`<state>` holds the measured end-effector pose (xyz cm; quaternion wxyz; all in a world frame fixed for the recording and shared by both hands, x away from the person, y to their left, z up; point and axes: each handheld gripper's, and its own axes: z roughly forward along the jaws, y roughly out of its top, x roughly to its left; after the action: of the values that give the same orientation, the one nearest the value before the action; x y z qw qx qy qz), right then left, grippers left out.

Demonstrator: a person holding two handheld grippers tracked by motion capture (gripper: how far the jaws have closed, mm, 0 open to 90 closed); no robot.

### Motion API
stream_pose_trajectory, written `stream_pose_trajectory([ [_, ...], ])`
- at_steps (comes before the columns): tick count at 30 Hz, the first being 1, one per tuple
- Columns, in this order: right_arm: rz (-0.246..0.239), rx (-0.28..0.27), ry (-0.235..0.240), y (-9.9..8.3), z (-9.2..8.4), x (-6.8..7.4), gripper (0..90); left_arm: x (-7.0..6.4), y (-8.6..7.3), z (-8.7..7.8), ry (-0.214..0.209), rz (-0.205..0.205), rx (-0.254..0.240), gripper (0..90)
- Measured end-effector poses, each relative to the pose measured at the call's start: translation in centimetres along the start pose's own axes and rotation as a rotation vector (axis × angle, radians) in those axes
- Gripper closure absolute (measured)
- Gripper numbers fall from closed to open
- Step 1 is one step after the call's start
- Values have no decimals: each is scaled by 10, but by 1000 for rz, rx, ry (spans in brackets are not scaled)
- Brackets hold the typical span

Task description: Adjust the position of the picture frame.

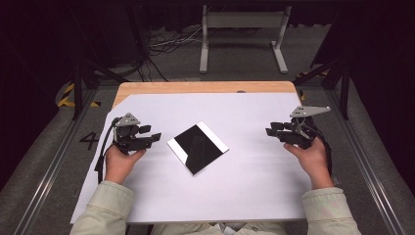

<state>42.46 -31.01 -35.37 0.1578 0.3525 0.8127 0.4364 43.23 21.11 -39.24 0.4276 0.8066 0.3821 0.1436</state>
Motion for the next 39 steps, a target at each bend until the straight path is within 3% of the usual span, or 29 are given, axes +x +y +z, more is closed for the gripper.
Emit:
stream_pose_trajectory([
  [5,-6,6,-5,-1,-3,3,631,0,5,7,-3,-8,3,502],
  [13,4,4,-21,-7,-14,6,632,-1,16,17,4,-18,11,510],
  [18,13,4,-33,-11,-19,6,636,0,18,23,34,-22,-1,706],
  [19,12,4,-36,-12,-20,6,637,3,17,25,35,-28,5,706],
  [21,16,1,-43,-15,-26,8,639,9,16,32,17,-66,24,836],
  [24,19,-4,-49,-16,-30,9,641,12,16,37,6,-76,47,896],
  [33,17,-14,-58,-18,-41,13,642,10,18,65,-27,-59,167,898],
  [39,21,-13,-58,-20,-43,14,641,12,15,76,-42,-74,225,899],
])
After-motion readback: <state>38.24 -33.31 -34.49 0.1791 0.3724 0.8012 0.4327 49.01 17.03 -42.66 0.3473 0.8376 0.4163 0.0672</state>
